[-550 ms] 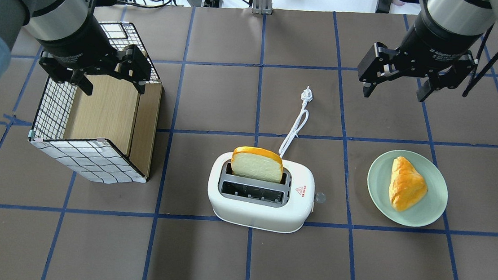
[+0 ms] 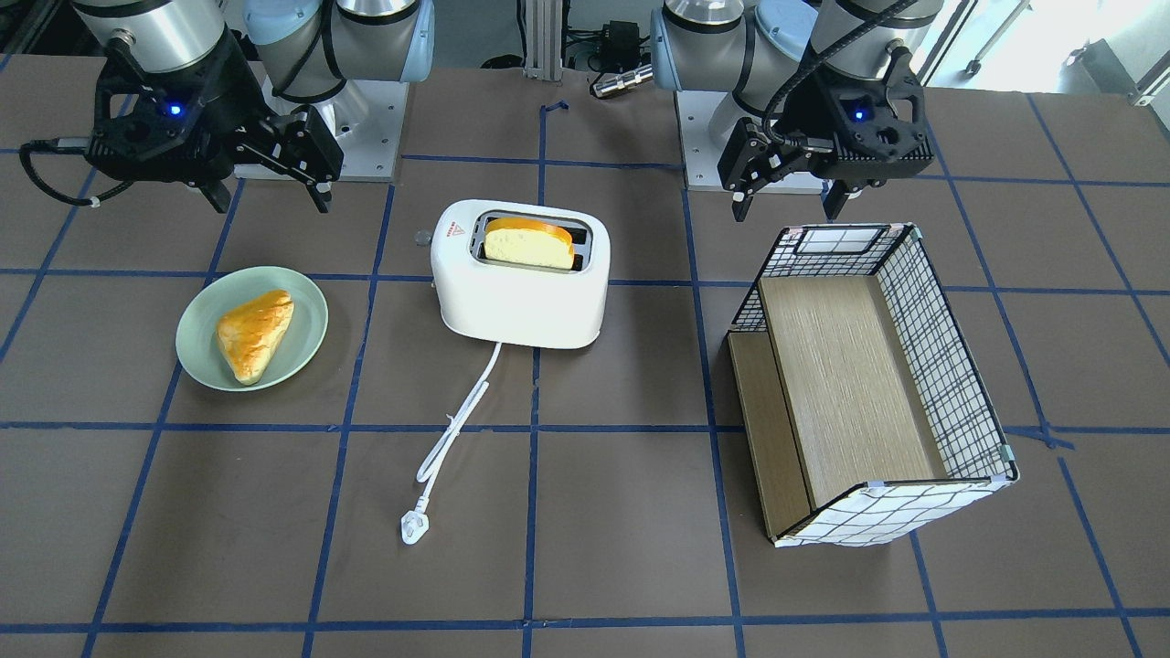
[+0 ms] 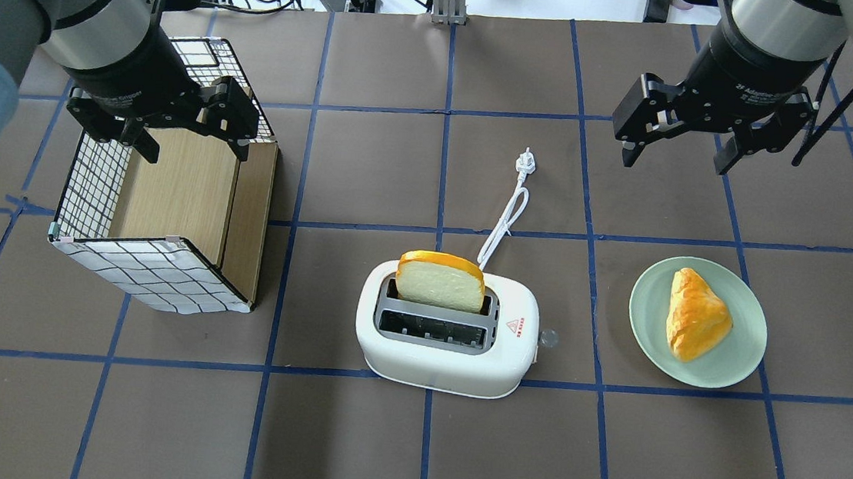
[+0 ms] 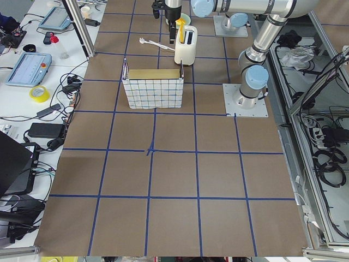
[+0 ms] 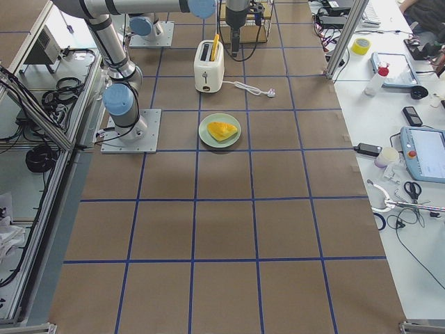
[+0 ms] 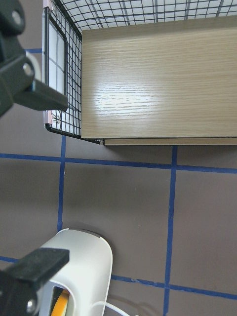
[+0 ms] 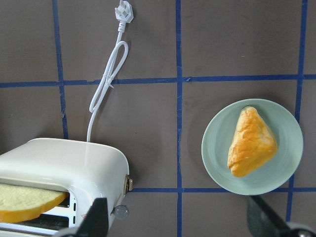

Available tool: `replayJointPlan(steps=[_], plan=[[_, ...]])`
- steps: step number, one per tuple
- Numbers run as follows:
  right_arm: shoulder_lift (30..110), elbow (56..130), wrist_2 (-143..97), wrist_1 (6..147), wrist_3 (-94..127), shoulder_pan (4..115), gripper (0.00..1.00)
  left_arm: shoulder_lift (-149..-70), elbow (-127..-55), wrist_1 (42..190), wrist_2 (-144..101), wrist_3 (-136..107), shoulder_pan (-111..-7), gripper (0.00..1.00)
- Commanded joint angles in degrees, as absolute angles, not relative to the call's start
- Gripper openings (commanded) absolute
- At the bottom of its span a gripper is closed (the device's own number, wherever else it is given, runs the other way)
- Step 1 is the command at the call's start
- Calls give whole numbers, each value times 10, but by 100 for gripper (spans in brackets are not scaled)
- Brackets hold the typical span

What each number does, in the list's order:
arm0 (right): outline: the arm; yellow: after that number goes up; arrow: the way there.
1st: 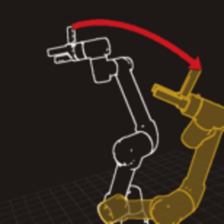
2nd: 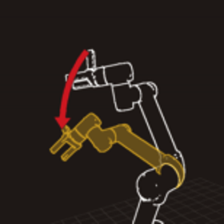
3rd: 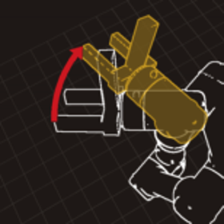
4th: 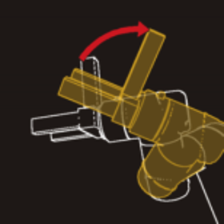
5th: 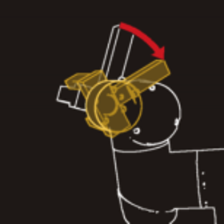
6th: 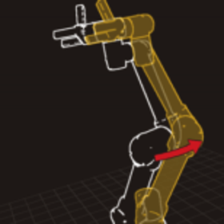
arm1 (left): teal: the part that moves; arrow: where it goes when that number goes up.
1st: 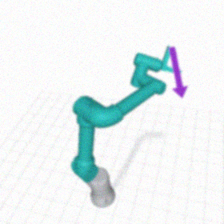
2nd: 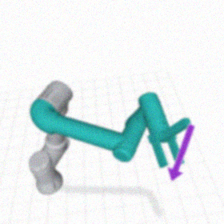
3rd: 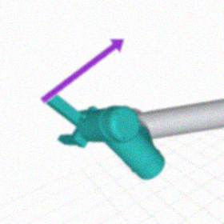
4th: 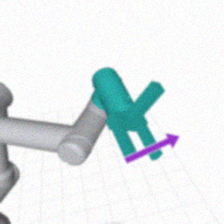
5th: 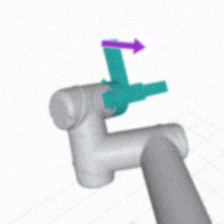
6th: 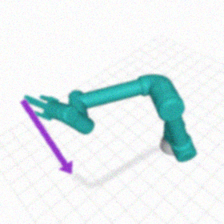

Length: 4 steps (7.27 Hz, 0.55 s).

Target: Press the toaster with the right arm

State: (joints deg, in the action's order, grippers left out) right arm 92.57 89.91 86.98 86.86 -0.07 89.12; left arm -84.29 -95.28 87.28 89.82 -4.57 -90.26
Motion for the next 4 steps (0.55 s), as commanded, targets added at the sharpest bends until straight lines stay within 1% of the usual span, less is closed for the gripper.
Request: replayJointPlan(steps=[1, 4], plan=[[928, 899, 870, 868, 0, 891, 99, -843, -953, 873, 898, -46, -903, 100], [941, 901, 871, 857, 1, 890, 98, -843, -953, 873, 898, -46, -903, 100]])
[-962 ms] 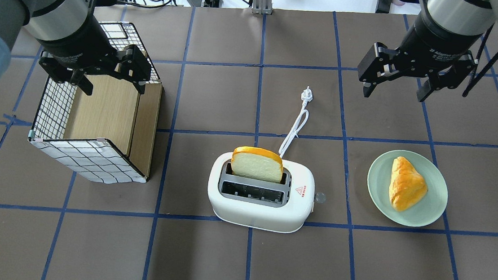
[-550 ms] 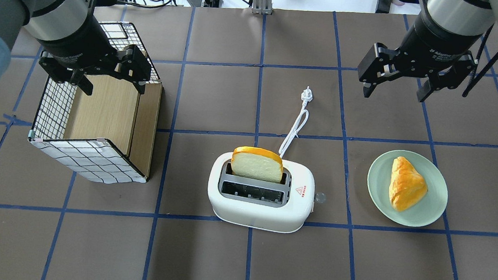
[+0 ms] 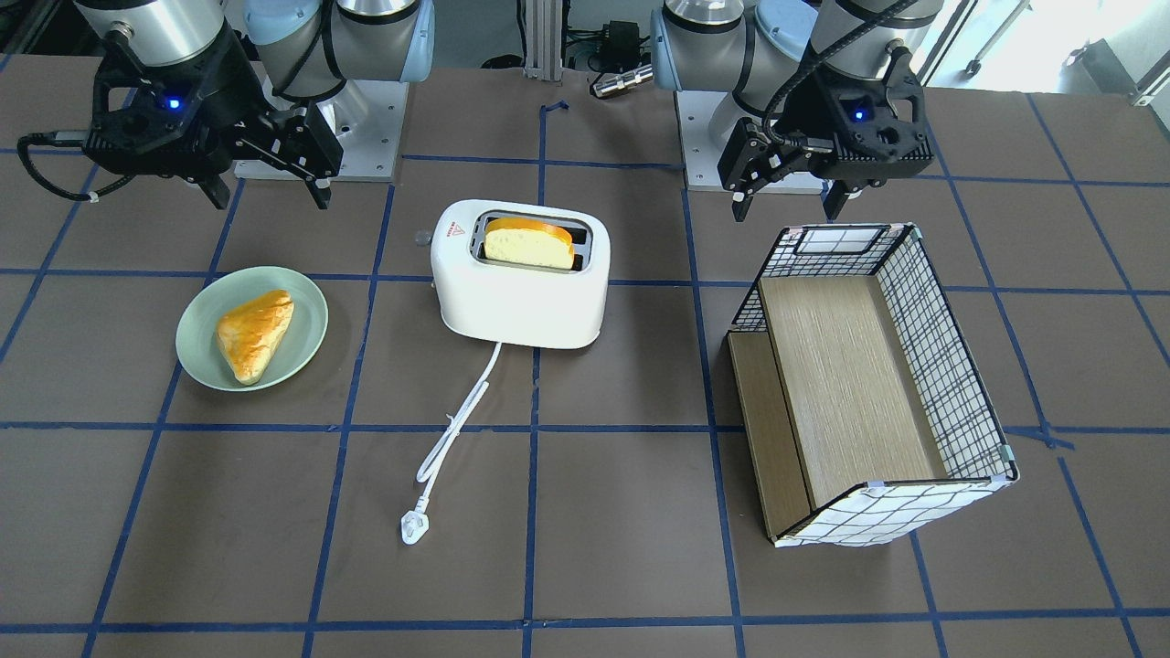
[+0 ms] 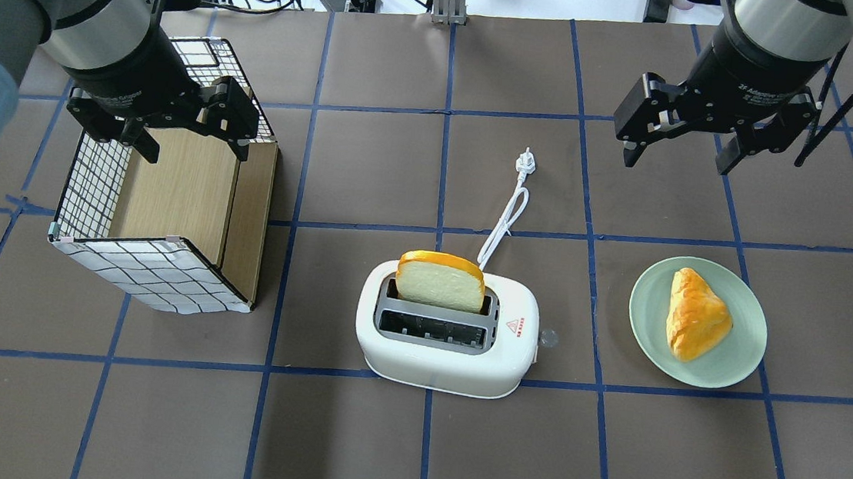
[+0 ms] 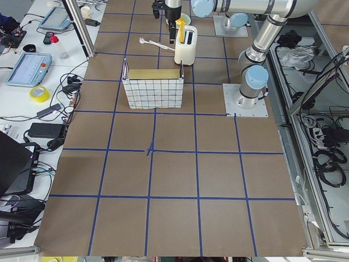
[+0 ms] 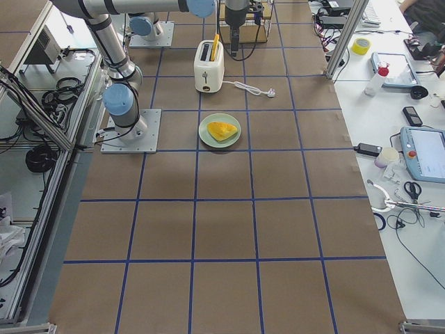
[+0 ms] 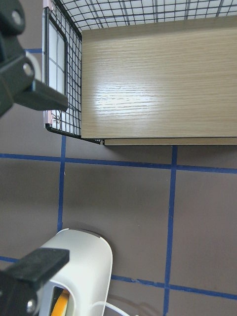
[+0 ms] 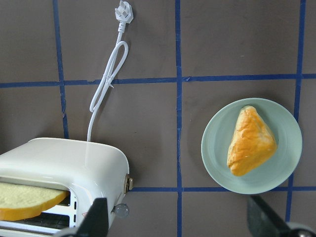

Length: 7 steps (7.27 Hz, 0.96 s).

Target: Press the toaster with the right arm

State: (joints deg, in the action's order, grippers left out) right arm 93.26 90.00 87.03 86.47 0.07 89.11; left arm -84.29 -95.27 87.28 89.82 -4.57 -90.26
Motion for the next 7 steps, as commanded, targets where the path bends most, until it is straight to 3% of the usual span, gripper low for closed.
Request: replayJointPlan(steps=[1, 5, 7], plan=[[961, 913, 871, 836, 3, 890, 96, -843, -953, 873, 898, -46, -903, 100], [1071, 1004, 872, 803, 37, 888, 81, -843, -953, 873, 898, -46, -903, 100], [1079, 1040, 863, 812, 38, 886, 60, -843, -953, 873, 898, -46, -903, 100]])
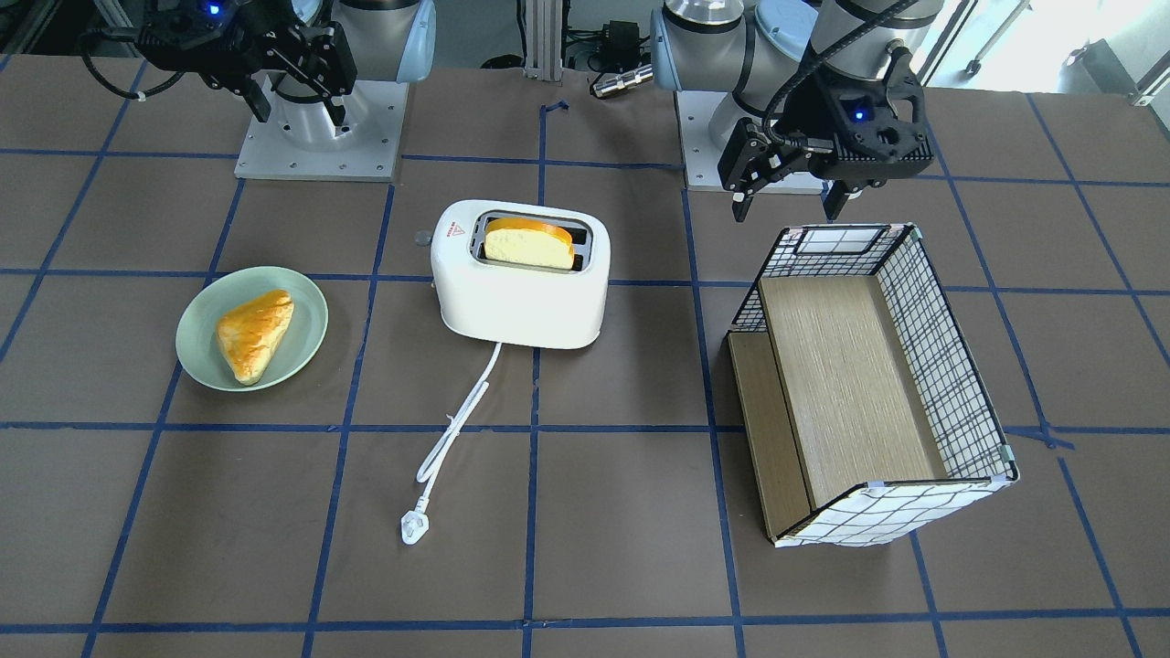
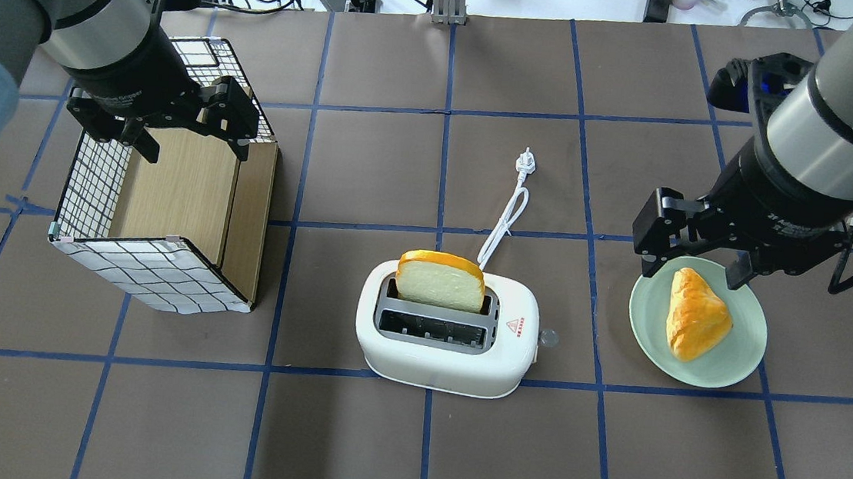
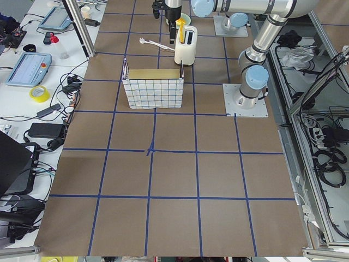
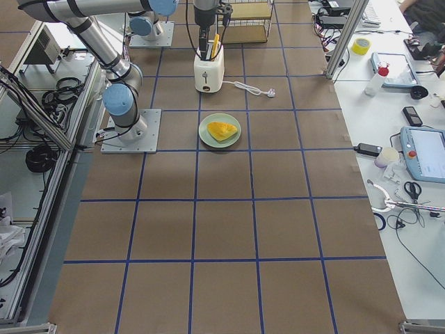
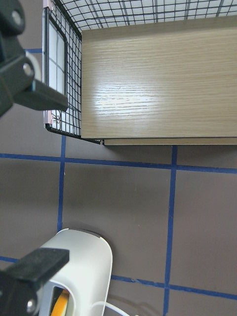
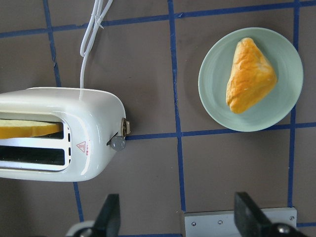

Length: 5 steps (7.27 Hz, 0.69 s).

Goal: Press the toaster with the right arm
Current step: 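Move the right gripper down toward the lever on the toaster's side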

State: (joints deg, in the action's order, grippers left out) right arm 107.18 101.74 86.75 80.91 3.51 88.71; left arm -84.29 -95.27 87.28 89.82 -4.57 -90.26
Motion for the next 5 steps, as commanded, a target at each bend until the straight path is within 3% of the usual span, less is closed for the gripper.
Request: replayJointPlan(steps=[1, 2, 3, 5], plan=[[1078, 1048, 860, 822, 38, 885, 48, -843, -953, 873, 898, -46, -903, 100], [1078, 1067, 854, 853, 40, 884, 33, -843, -953, 873, 898, -46, -903, 100], [1077, 1096, 841, 905, 47, 883, 25, -843, -953, 873, 898, -46, -903, 100], [1077, 1145, 822, 959, 62, 883, 0, -843, -953, 873, 898, -46, -903, 100]])
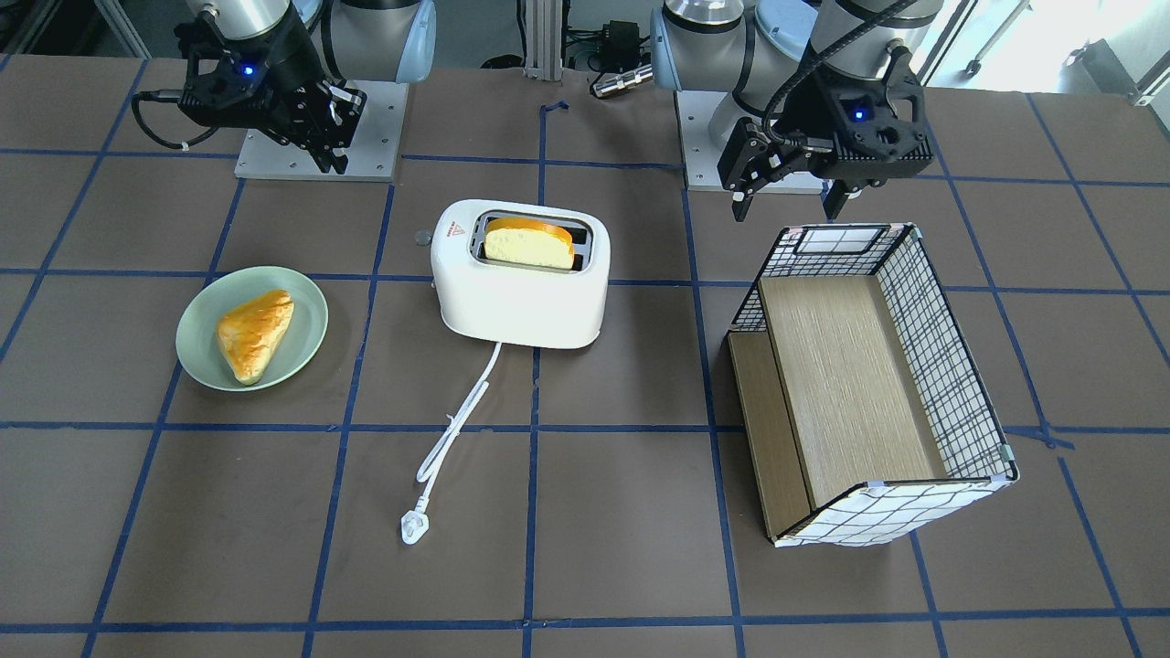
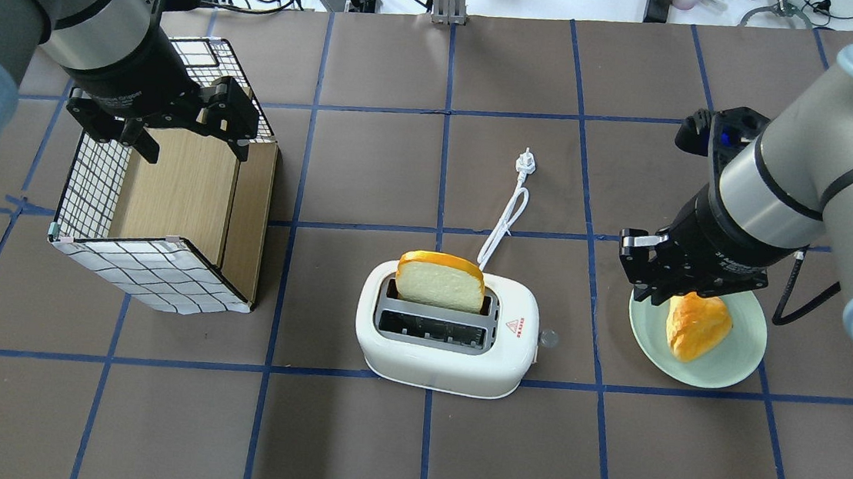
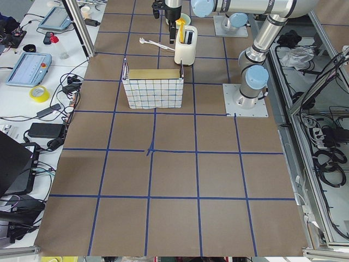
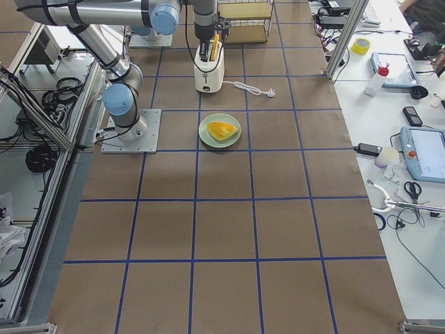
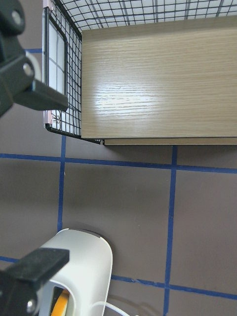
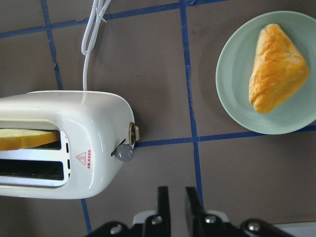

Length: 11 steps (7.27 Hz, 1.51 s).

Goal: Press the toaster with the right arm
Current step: 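Move the right gripper down toward the lever on the toaster's side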

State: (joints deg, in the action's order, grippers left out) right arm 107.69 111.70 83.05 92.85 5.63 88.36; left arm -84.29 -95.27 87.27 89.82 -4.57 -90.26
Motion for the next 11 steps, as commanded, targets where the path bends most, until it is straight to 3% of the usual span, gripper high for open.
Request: replayJointPlan(steps=[1, 7, 11], plan=[[1076, 1159, 790, 959, 62, 882, 0, -843, -953, 873, 898, -46, -903, 100], [1074, 1282, 717, 1120, 62, 880, 0, -843, -953, 873, 898, -46, -903, 100], [1072, 1302, 683, 1147, 62, 879, 0, -843, -953, 873, 898, -46, -903, 100]])
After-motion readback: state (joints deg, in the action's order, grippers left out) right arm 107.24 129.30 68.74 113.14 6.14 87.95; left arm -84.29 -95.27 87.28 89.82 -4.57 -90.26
